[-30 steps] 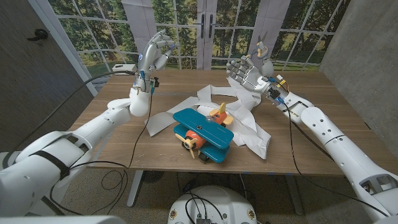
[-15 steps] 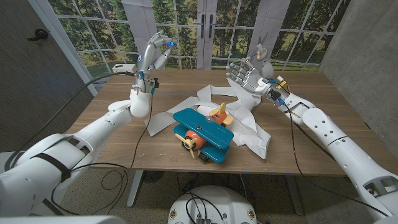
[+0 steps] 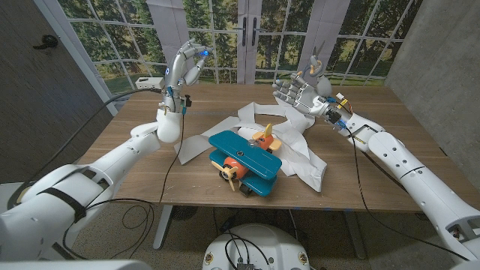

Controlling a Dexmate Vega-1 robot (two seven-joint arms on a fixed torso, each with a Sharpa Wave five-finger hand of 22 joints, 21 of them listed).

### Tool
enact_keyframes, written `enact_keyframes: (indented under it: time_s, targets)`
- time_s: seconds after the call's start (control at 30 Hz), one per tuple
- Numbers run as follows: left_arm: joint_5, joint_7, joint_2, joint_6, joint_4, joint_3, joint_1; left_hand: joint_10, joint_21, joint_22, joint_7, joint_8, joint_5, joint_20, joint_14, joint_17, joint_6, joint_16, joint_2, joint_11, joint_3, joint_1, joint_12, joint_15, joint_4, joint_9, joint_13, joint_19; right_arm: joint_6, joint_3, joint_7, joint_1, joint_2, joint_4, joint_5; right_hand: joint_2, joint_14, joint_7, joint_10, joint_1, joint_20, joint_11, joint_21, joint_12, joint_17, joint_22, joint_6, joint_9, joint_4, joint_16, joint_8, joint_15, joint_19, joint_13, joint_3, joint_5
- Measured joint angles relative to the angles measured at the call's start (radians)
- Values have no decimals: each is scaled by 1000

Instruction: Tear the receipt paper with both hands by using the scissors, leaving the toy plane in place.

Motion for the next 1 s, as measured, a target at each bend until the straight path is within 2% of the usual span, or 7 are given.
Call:
enact_keyframes:
  time_s: [0.27,0.33,0.57,0.63,0.8,1.0]
  targets:
    - [-17,-18,0,5,0,0,0,-2,-4,0,-7,0,0,0,-4,-20,-14,0,-3,1,16,-13,-15,-1,0,-6,-12,0,0,0,0,-16,-8,-14,0,5,-16,7,-24,5,2,-2,-14,-22,-5,0,-7,0,3,0,0,8,2,-14,-3,0]
    - [-22,-21,-3,8,-3,-22,17,-5,-4,0,-6,0,0,0,-13,-26,-16,0,-3,-2,17,-27,-26,2,-1,-10,-18,0,8,1,-4,-22,-10,-20,2,8,-20,12,-32,2,2,0,-15,-28,-5,0,-12,0,3,0,0,12,2,-18,-3,0]
    - [-32,-34,-3,17,-5,-31,23,-5,-4,-5,-11,0,-4,0,-22,-55,-21,0,-14,-2,32,-70,-56,3,10,-20,-47,0,8,6,-4,-39,-20,-40,11,15,-36,18,-36,7,5,4,-26,-34,-10,0,-18,0,1,0,0,14,6,-28,-5,0]
    - [-34,-40,-3,19,0,-32,23,-5,-4,-5,-11,0,-7,0,-29,-66,-21,0,-14,-2,37,-93,-68,8,14,-25,-57,0,8,7,-4,-44,-25,-47,13,15,-41,19,-37,7,11,5,-26,-40,-10,0,-19,0,0,-3,0,19,4,-32,-7,0]
    - [-52,-68,-2,22,17,-33,10,29,-4,-5,-8,0,-19,4,-62,-127,-31,-4,-19,-2,49,-182,-114,15,43,-43,-101,4,7,10,-4,-54,-38,-63,15,15,-45,26,-37,6,13,5,-37,-41,-10,0,-26,0,1,-3,0,23,2,-38,-9,0]
    - [-63,-105,3,32,40,-26,-12,86,-8,-5,-19,0,-42,28,-126,-245,-49,-4,-53,-4,49,-310,-202,33,69,-78,-183,1,4,13,-4,-65,-53,-82,18,15,-57,46,-59,7,19,9,-49,-58,-15,0,-46,-5,2,-3,-7,29,3,-51,-12,0]
